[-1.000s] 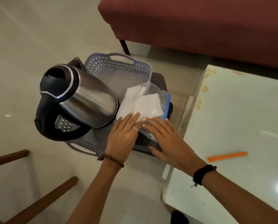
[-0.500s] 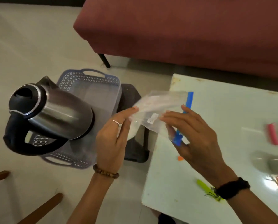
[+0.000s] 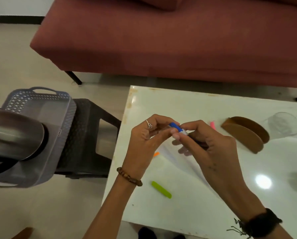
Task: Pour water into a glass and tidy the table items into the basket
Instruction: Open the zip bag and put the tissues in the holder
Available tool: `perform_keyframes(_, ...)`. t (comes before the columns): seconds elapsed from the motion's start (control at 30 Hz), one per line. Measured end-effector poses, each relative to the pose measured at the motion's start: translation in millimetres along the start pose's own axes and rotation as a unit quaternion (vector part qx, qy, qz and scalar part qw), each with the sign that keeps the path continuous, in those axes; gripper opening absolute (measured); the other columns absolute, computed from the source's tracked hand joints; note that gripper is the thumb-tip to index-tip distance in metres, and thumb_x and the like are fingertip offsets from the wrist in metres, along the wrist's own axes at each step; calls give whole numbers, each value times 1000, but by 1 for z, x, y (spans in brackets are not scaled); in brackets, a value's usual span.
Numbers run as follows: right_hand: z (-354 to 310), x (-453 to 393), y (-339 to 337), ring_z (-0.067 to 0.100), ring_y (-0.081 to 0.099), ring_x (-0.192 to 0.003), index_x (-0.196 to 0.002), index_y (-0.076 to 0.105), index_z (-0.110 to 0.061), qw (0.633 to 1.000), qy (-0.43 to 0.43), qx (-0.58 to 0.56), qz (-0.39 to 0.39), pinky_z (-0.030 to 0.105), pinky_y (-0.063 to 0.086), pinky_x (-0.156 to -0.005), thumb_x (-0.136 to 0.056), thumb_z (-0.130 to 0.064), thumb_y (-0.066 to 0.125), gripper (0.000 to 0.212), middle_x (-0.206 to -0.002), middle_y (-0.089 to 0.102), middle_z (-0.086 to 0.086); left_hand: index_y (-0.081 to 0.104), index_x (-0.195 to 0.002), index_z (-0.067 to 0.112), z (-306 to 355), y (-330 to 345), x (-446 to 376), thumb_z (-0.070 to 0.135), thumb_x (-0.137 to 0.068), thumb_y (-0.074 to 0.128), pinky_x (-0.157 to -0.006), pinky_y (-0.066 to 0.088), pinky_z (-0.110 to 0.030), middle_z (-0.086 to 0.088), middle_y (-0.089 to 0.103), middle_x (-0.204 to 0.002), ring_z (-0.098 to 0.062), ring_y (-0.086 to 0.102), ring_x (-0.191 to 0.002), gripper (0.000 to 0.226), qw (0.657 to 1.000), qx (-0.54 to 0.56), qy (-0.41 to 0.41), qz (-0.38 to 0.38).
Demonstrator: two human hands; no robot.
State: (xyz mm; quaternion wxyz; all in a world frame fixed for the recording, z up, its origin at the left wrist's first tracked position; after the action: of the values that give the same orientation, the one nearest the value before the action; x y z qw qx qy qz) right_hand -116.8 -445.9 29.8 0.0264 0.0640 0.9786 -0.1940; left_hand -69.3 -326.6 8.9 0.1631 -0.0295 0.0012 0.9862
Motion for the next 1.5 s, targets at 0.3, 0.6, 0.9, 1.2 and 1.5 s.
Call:
perform_keyframes(0.3,54,52,-63,0,61,-80,-76,56,-31,993,83,80,27,6,45,-66,-77,-47,52,16,-85,64,-20,60,-77,17,-33,33,-17,-7,-81,54,-69,50,-12,14,69,-67,-1,64,-67,24,996,39,-63,55)
perform_keyframes(0.6,87,83,-72,10,67,-79,-75,55,-36,981,184,-15,55,31,57,-75,-68,-57,51,23,-83,71,-11,51,-102,29,-64,62,4,28,-76,69,-83,47,-23,7,51,-111,-3,51,-96,31,945,-26,-257,199)
perform_keyframes(0.9,101,81,-52,-5,62,-79,-72,57,-35,979,199,-30,37,1,44,-65,-75,-36,67,10,-81,66,-26,67,-84,11,-80,100,45,9,-83,61,-53,56,-19,0,70,-75,-8,67,-60,6,896,126,-387,176)
perform_keyframes(1.2,110,60,-49,-5,57,-59,-80,48,-33,975,219,8,32,-6,39,-55,-79,-20,69,25,-69,56,-21,69,-77,11,-88,113,55,10,-79,65,-53,55,-19,2,72,-62,-9,68,-57,5,876,185,-419,153)
perform_keyframes(1.5,101,62,-68,16,63,-72,-92,49,-22,976,188,73,82,18,52,-63,-88,-8,56,16,-83,63,1,64,-68,8,-87,92,54,1,-77,65,-54,57,-20,1,67,-56,-8,64,-51,11,888,174,-375,200)
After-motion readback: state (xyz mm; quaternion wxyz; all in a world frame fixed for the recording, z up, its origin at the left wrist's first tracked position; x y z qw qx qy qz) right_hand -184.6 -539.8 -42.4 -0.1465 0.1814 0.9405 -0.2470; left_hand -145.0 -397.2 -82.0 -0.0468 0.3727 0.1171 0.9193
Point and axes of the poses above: each hand's wrist, its own x-axis away from the middle knuckle, its own y-axis out of the palm, z = x × y, the point moved 6 cm from there along -x, towards the middle knuckle
